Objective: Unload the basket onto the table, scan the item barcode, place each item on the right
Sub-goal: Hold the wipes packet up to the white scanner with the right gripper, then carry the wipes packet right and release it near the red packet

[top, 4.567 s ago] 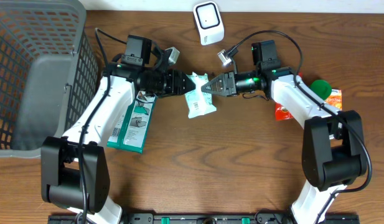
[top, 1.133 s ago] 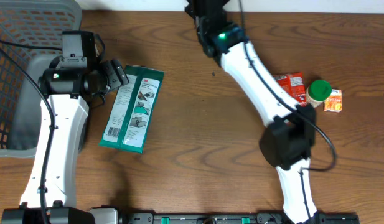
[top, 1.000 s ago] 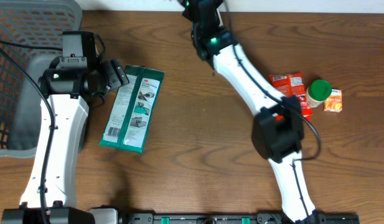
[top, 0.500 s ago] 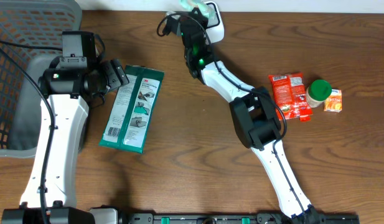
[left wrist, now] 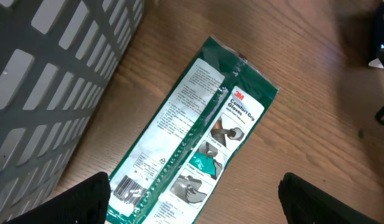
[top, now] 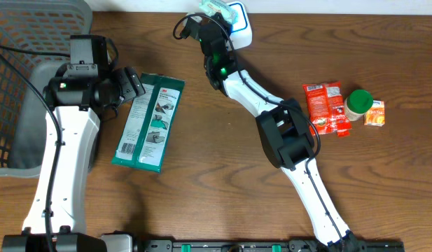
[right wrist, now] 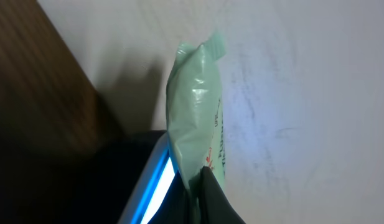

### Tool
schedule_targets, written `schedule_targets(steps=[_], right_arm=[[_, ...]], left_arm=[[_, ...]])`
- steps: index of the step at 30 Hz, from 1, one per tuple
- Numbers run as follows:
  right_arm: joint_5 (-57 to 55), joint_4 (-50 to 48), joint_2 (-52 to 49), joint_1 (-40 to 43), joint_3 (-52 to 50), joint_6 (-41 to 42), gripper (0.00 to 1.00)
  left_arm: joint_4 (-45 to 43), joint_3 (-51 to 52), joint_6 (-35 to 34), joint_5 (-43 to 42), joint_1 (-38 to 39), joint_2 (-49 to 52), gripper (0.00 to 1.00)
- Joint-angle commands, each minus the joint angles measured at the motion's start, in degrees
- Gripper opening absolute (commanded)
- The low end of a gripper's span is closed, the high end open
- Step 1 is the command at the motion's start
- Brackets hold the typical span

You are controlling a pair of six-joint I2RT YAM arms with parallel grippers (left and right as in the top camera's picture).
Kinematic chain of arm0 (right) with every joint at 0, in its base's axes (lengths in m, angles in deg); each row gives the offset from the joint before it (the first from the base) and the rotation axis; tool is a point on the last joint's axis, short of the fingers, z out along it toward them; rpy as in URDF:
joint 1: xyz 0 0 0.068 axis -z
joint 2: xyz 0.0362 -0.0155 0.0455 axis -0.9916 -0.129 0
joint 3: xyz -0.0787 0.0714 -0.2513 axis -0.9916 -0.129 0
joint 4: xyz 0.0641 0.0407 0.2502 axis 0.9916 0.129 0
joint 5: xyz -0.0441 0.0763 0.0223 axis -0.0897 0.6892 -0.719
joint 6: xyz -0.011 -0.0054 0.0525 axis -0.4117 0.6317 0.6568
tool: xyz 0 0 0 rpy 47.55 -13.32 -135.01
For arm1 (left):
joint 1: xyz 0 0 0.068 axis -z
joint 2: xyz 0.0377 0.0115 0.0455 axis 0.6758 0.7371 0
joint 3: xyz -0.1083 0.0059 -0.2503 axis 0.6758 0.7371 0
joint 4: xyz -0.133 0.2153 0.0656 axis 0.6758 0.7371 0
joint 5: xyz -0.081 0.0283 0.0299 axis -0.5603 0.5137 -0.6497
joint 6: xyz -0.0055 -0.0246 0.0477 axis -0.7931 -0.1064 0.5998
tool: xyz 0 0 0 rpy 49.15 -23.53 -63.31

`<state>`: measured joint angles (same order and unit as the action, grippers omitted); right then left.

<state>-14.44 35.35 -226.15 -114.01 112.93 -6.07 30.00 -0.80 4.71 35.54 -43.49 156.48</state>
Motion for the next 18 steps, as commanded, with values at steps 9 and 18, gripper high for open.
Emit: schedule_targets(steps=[9, 18], right_arm=[[6.4, 11.4, 9.7, 0.8, 0.5, 21.4, 0.01], [7.0, 36.9, 25.9, 3.5, 0.5, 43.8, 0.01]], left_arm=[[0.1, -0.8, 0.1, 2.0, -0.6, 0.5, 0.87], [0.1, -0.8, 0.1, 2.0, -0.6, 0.5, 0.87]])
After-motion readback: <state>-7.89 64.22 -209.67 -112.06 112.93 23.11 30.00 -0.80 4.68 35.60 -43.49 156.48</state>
